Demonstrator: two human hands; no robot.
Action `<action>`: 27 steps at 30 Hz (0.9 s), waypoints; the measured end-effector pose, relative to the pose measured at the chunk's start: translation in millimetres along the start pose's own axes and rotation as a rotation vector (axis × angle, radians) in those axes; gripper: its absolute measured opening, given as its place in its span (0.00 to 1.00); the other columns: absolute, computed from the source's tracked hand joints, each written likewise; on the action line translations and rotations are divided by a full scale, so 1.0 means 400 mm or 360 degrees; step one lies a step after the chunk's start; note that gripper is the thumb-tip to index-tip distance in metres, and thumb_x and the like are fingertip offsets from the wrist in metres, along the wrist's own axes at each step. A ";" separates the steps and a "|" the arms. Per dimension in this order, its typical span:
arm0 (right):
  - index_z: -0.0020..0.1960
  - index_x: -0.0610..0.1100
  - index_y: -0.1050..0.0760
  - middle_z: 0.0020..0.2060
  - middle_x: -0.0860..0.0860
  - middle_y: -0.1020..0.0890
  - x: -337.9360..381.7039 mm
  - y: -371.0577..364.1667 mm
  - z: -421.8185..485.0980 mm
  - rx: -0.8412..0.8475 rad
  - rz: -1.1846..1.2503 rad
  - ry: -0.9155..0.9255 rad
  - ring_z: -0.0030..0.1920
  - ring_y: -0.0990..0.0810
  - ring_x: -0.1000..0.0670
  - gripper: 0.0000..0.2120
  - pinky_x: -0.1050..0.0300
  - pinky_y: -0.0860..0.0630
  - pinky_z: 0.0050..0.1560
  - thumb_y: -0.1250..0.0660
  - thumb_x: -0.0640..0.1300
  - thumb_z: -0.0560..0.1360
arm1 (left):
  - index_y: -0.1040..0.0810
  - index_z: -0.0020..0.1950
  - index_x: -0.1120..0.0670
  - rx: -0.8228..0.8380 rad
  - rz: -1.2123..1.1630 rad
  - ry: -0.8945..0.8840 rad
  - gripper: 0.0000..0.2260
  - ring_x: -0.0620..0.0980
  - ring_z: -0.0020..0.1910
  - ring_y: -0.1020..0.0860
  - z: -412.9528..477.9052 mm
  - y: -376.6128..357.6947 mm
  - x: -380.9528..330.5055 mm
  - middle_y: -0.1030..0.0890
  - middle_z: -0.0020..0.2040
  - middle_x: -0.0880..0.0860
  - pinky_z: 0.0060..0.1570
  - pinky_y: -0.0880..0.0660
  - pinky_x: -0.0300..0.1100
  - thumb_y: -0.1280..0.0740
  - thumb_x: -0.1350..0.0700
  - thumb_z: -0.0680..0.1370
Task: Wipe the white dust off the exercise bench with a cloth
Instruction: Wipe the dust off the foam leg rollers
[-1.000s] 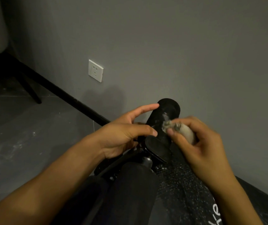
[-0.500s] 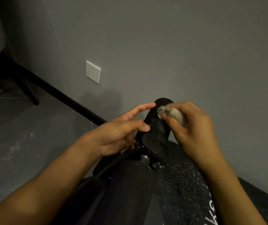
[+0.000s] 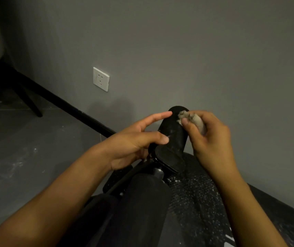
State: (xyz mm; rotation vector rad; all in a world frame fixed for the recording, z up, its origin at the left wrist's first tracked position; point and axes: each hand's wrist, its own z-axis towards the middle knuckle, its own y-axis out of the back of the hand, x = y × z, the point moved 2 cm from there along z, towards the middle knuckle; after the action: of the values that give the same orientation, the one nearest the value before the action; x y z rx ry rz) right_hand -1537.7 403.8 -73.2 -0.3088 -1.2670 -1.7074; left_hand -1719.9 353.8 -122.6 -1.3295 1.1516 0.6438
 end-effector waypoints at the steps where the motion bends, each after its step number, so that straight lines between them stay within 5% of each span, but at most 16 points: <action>1: 0.54 0.49 0.19 0.48 0.53 0.18 0.003 -0.004 -0.007 0.0005 0.0050 -0.0008 0.48 0.19 0.55 0.05 0.52 0.21 0.49 0.30 0.44 0.79 | 0.25 0.71 0.36 0.0041 -0.0024 0.0004 0.32 0.72 0.67 0.25 -0.002 0.004 0.003 0.20 0.65 0.66 0.72 0.37 0.71 0.25 0.57 0.70; 4: 0.53 0.47 0.19 0.48 0.52 0.18 0.032 0.004 -0.079 0.0171 0.0269 0.0054 0.49 0.19 0.51 0.05 0.58 0.21 0.47 0.32 0.43 0.79 | 0.27 0.73 0.36 0.0146 -0.0073 -0.0015 0.32 0.69 0.63 0.22 -0.002 0.013 0.010 0.20 0.65 0.67 0.69 0.29 0.64 0.28 0.57 0.72; 7: 0.53 0.47 0.18 0.46 0.53 0.18 0.041 0.013 -0.113 0.0241 0.0386 0.0061 0.46 0.19 0.49 0.06 0.59 0.22 0.45 0.31 0.45 0.77 | 0.28 0.74 0.36 0.0162 -0.0107 -0.0012 0.31 0.56 0.50 0.16 0.002 0.013 0.015 0.15 0.55 0.61 0.50 0.18 0.49 0.31 0.60 0.74; 9: 0.52 0.48 0.19 0.46 0.54 0.18 0.025 0.006 -0.076 0.0133 0.0253 0.0048 0.46 0.19 0.51 0.05 0.57 0.22 0.45 0.30 0.46 0.77 | 0.28 0.74 0.37 0.0176 -0.0129 -0.0013 0.31 0.55 0.49 0.15 0.003 0.009 0.019 0.15 0.55 0.60 0.46 0.18 0.46 0.31 0.61 0.74; 13: 0.52 0.51 0.20 0.48 0.56 0.18 0.009 -0.009 0.007 -0.0057 -0.0049 -0.0029 0.48 0.19 0.58 0.04 0.53 0.22 0.50 0.30 0.47 0.78 | 0.26 0.73 0.38 0.0122 -0.0197 -0.0006 0.32 0.57 0.52 0.15 0.007 0.007 0.021 0.17 0.61 0.63 0.47 0.17 0.46 0.30 0.64 0.74; 20: 0.53 0.48 0.18 0.46 0.56 0.18 0.058 0.014 -0.098 0.0301 0.0253 0.0120 0.48 0.18 0.52 0.06 0.65 0.25 0.44 0.32 0.45 0.78 | 0.24 0.72 0.40 0.0015 -0.0047 -0.0044 0.32 0.60 0.53 0.16 0.010 -0.003 0.013 0.15 0.56 0.63 0.56 0.19 0.52 0.25 0.64 0.72; 24: 0.52 0.51 0.20 0.47 0.57 0.19 0.031 0.005 -0.041 0.0047 -0.0001 0.0098 0.48 0.19 0.56 0.04 0.62 0.24 0.46 0.30 0.44 0.78 | 0.26 0.73 0.36 0.0071 0.0026 -0.0034 0.30 0.64 0.63 0.19 0.005 0.005 0.014 0.17 0.62 0.62 0.68 0.26 0.60 0.29 0.59 0.74; 27: 0.52 0.48 0.19 0.48 0.57 0.18 0.047 0.007 -0.076 0.0192 0.0165 0.0139 0.50 0.19 0.54 0.05 0.67 0.26 0.47 0.31 0.41 0.78 | 0.26 0.73 0.36 0.0148 -0.0040 -0.0022 0.29 0.66 0.64 0.22 -0.002 0.015 0.016 0.19 0.65 0.63 0.69 0.29 0.59 0.33 0.59 0.75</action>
State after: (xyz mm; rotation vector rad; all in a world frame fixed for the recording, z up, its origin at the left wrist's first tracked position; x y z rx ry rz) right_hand -1535.4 368.1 -71.9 -0.2221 -1.2621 -1.5339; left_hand -1723.5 352.6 -130.5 -1.2570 1.1388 0.5736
